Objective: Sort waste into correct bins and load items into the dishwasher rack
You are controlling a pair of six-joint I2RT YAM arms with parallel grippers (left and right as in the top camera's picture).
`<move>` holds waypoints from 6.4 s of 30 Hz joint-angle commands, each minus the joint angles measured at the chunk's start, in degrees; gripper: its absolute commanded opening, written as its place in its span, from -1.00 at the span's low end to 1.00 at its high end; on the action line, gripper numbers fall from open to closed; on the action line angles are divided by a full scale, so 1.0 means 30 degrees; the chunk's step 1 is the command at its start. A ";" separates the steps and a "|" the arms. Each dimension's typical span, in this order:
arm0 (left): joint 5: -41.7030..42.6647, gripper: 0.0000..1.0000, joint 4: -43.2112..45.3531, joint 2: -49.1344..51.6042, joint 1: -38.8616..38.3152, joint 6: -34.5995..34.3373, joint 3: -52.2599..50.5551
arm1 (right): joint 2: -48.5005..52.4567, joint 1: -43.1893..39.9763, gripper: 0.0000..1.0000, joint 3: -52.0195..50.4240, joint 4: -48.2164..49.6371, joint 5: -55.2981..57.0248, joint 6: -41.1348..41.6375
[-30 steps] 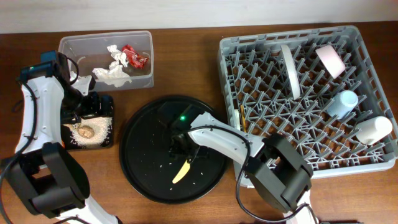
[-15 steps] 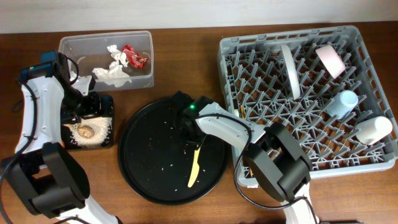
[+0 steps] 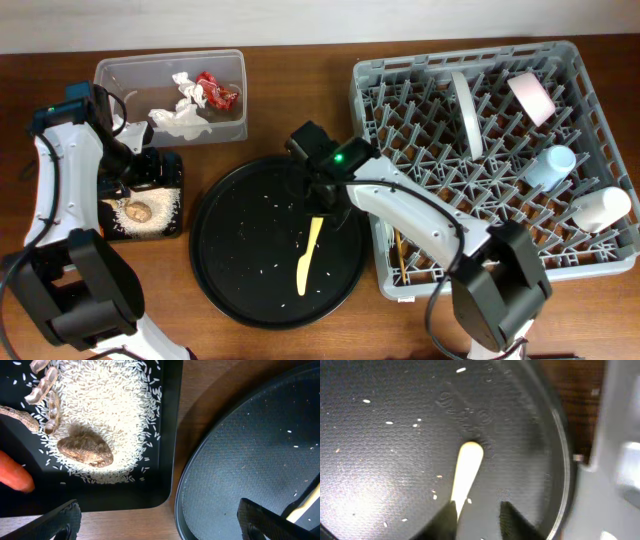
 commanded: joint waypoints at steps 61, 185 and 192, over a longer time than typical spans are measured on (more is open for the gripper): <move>0.0211 0.99 0.0029 -0.0321 -0.0022 -0.0160 0.0211 | 0.6601 -0.2390 0.56 0.4124 -0.2710 -0.2346 -2.3992; 0.0197 0.99 0.6892 -2.6695 -0.4634 -0.1953 -1.3879 | -1.9999 -1.5773 0.97 -1.1402 -0.0306 -0.2331 -1.3486; 0.0197 0.99 0.6892 -2.6680 -0.4634 -0.1953 -1.3879 | -2.2760 -1.5752 0.97 -1.1599 0.0160 -0.2025 -1.3493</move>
